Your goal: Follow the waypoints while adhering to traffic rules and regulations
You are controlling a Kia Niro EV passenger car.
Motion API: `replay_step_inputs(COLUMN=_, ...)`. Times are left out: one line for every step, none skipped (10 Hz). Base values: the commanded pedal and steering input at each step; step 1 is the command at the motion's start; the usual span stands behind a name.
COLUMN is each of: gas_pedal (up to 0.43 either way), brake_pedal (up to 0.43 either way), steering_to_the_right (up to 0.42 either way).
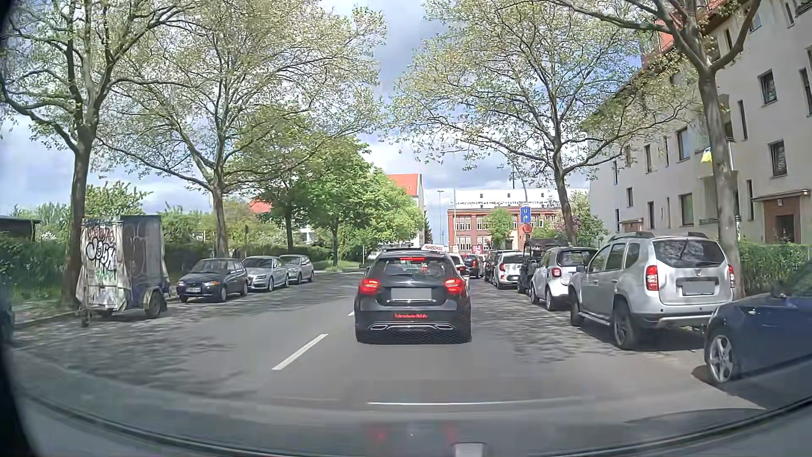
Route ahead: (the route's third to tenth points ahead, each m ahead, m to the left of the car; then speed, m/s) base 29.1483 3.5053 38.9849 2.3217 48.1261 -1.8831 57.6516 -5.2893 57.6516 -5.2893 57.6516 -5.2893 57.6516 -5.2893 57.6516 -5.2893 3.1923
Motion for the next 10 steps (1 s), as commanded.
replay_step_inputs(gas_pedal=0.0, brake_pedal=0.195, steering_to_the_right=0.003)
replay_step_inputs(gas_pedal=0.0, brake_pedal=0.201, steering_to_the_right=0.002)
replay_step_inputs(gas_pedal=0.0, brake_pedal=0.201, steering_to_the_right=0.002)
replay_step_inputs(gas_pedal=0.0, brake_pedal=0.201, steering_to_the_right=0.003)
replay_step_inputs(gas_pedal=0.0, brake_pedal=0.201, steering_to_the_right=0.002)
replay_step_inputs(gas_pedal=0.0, brake_pedal=0.201, steering_to_the_right=0.002)
replay_step_inputs(gas_pedal=0.0, brake_pedal=0.189, steering_to_the_right=0.002)
replay_step_inputs(gas_pedal=0.0, brake_pedal=0.177, steering_to_the_right=0.002)
replay_step_inputs(gas_pedal=0.0, brake_pedal=0.159, steering_to_the_right=0.002)
replay_step_inputs(gas_pedal=0.0, brake_pedal=0.152, steering_to_the_right=0.003)
